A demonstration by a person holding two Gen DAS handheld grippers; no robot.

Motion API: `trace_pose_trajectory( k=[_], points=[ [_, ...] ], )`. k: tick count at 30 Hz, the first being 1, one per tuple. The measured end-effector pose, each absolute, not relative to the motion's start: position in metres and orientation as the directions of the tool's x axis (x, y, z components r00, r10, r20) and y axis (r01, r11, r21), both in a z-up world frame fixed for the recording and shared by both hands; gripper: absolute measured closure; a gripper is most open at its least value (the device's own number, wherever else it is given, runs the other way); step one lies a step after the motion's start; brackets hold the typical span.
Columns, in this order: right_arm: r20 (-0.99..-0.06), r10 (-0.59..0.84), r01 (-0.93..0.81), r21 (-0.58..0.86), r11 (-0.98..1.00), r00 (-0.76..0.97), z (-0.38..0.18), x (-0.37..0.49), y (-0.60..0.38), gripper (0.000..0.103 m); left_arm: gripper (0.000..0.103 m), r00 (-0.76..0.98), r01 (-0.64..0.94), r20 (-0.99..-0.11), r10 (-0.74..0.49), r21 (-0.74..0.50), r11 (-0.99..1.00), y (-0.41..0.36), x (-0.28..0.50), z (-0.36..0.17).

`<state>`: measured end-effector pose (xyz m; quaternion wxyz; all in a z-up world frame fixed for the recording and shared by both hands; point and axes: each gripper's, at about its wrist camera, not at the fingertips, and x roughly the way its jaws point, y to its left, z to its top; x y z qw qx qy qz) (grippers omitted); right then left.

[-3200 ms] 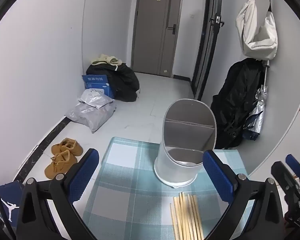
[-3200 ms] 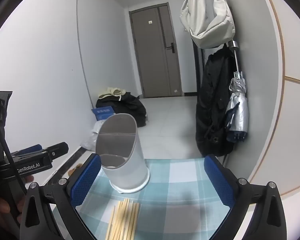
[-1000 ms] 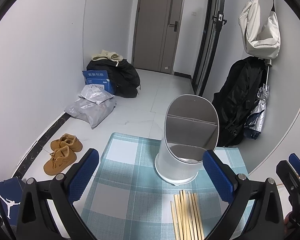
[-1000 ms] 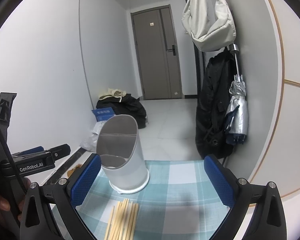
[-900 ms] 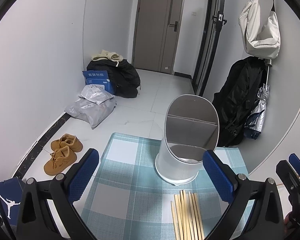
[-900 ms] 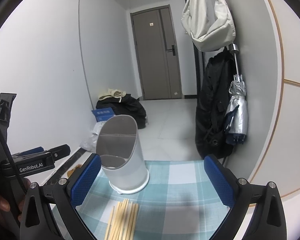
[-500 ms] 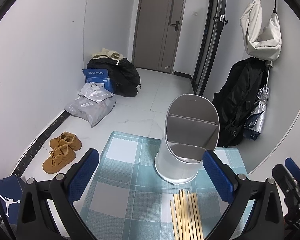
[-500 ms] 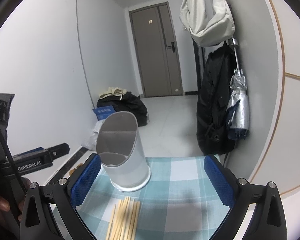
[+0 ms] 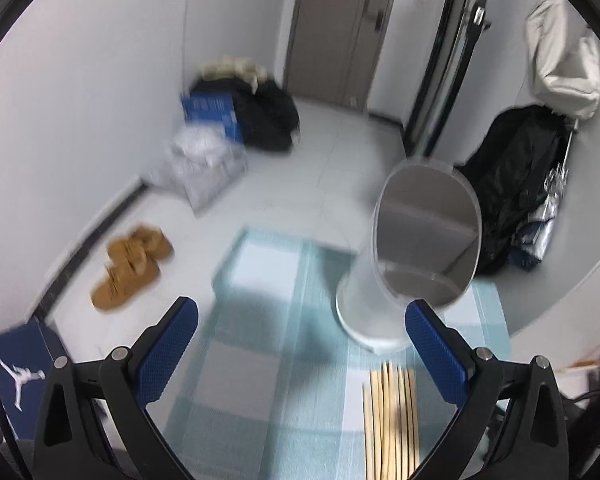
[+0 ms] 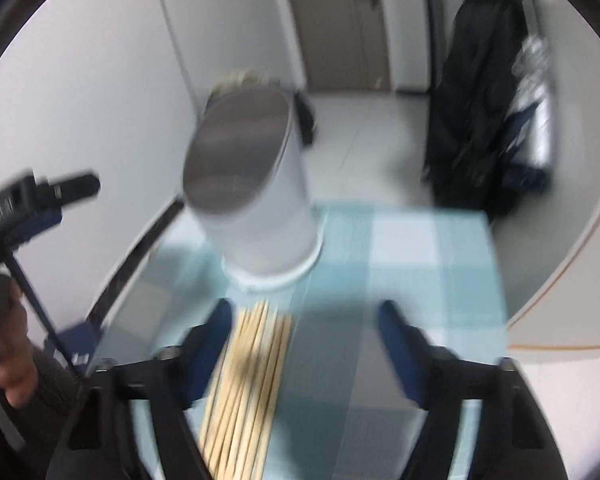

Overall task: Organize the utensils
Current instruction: 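Lower the right tool onto the wooden chopsticks and pinch one while the left tool approaches the bundle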

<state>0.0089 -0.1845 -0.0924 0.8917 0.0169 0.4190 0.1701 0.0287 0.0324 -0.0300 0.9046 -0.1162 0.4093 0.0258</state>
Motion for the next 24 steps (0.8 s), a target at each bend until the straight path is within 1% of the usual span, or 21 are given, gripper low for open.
trace_pose_trajectory(
  k=[2, 5, 6, 7, 9, 10, 11, 12, 19, 20, 24],
  points=[
    [-0.788, 0.319, -0.307, 0.174, 0.936, 0.527, -0.107, 0.015, -0.177, 0.054, 0.001, 0.628, -0.152, -0.775, -0.076, -0.218, 0.964, 0.037, 0.033, -0.037],
    [-0.839, 0.285, -0.331, 0.135, 0.934, 0.464, -0.126, 0.023, -0.164, 0.062, 0.001, 0.618, -0.162, -0.780, -0.100, -0.251, 0.954, 0.042, 0.033, -0.039],
    [-0.850, 0.279, -0.344, 0.125, 0.931, 0.446, -0.131, 0.025, -0.161, 0.067, 0.001, 0.621, -0.164, -0.777, -0.098, -0.252, 0.954, 0.043, 0.032, -0.038],
    [-0.860, 0.267, -0.356, 0.109, 0.928, 0.434, -0.135, 0.026, -0.157, 0.068, 0.001, 0.626, -0.168, -0.774, -0.095, -0.252, 0.953, 0.044, 0.031, -0.037],
    [-0.878, 0.239, -0.363, 0.082, 0.928, 0.414, -0.142, 0.029, -0.153, 0.075, 0.001, 0.627, -0.171, -0.773, -0.096, -0.257, 0.951, 0.046, 0.030, -0.036],
    [-0.887, 0.229, -0.365, 0.074, 0.928, 0.402, -0.146, 0.031, -0.151, 0.078, 0.001, 0.624, -0.174, -0.775, -0.100, -0.263, 0.949, 0.047, 0.030, -0.036],
    [-0.891, 0.224, -0.365, 0.072, 0.928, 0.395, -0.151, 0.032, -0.150, 0.083, 0.001, 0.622, -0.178, -0.776, -0.102, -0.267, 0.947, 0.049, 0.030, -0.037],
    [-0.896, 0.224, -0.365, 0.076, 0.928, 0.383, -0.155, 0.033, -0.149, 0.086, 0.001, 0.619, -0.182, -0.778, -0.103, -0.270, 0.946, 0.051, 0.031, -0.038],
    [-0.904, 0.213, -0.371, 0.066, 0.926, 0.371, -0.164, 0.039, -0.141, 0.086, 0.001, 0.611, -0.201, -0.784, -0.113, -0.291, 0.935, 0.062, 0.033, -0.040],
    [-0.907, 0.208, -0.374, 0.062, 0.925, 0.366, -0.156, 0.041, -0.141, 0.086, 0.001, 0.611, -0.201, -0.784, -0.112, -0.290, 0.936, 0.063, 0.033, -0.040],
    [-0.916, 0.150, -0.375, -0.001, 0.927, 0.373, -0.161, 0.052, -0.134, 0.086, 0.001, 0.595, -0.206, -0.798, -0.099, -0.271, 0.940, 0.066, 0.034, -0.044]
  ],
)
